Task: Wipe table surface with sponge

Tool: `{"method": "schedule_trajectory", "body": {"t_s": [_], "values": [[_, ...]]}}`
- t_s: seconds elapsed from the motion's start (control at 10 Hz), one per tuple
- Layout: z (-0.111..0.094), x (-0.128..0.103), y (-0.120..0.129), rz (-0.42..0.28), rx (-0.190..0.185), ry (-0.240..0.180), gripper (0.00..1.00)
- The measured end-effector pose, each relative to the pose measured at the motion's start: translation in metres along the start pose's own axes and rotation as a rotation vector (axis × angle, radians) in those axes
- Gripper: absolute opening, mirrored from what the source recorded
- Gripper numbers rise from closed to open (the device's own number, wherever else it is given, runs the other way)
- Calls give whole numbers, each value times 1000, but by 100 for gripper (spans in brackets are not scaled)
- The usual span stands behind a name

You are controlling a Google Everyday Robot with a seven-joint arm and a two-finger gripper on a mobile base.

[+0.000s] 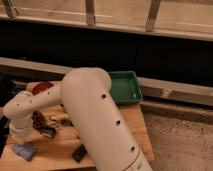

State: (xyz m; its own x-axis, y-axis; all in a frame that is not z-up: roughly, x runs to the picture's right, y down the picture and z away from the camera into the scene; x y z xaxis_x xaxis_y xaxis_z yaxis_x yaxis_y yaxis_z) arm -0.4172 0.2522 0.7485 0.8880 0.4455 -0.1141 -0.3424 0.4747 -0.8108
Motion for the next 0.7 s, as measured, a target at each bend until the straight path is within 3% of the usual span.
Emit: {"method": "schedule_trajectory", "body": {"t_s": [0.4,0.7], "values": [[-22,26,-17,55,47,34,0],[-32,3,-41,27,88,43,0]]}}
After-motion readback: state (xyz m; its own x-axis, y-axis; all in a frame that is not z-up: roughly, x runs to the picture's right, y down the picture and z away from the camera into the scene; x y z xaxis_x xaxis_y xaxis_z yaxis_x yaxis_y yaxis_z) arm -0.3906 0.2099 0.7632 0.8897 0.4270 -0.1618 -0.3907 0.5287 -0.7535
